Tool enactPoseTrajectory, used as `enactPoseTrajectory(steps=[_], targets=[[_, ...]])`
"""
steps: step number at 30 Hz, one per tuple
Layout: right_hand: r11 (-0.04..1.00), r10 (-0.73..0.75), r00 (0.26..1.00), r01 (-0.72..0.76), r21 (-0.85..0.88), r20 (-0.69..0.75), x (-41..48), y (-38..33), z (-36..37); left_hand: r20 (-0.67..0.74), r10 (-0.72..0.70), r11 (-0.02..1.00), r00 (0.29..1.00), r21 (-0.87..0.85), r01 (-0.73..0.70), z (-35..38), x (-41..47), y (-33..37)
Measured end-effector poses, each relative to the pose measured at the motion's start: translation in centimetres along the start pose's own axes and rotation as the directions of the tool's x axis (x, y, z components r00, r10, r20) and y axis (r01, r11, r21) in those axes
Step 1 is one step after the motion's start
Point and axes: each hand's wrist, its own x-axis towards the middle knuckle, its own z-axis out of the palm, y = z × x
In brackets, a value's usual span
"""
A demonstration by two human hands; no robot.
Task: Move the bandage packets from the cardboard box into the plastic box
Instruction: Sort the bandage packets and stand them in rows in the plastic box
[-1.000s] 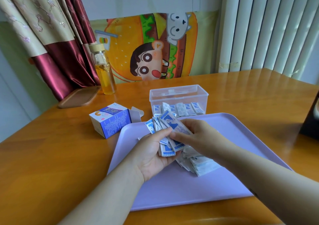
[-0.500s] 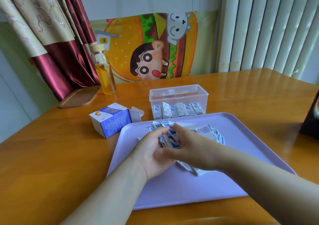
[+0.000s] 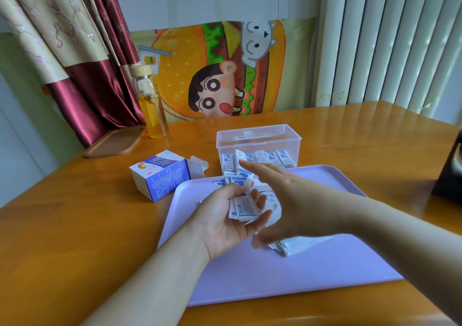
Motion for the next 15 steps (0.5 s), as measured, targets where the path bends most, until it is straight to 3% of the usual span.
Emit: enactPoseTrajectory(steps=[2,5,10,15], targets=[[0.998,0.008,0.998,-0.004,-0.06,0.059,0.1,0.2,0.7,0.05,-0.012,0.993,0.999,0.12,0.006,0.5,-0.1,-0.4],[0.997,-0.034,0.999,0.035,-0.074,0.02,0.4,0.6,1.2,0.109,0.012,0.965,0.994,0.26,-0.041,0.9,-0.3,-0.8],[0.985,-0.166,0.982,0.161,-0.064,-0.09,0.4,1.0,1.1,0.135,-0.016,0.938,0.991,0.345,-0.032,0.6,-0.7,-0.7],[0.958,-0.25,0.967,0.239,-0.159,-0.053,0.1,0.8,0.6,0.235,-0.039,0.938,0.971,0.344,-0.046,0.8,-1.2,-0.6]])
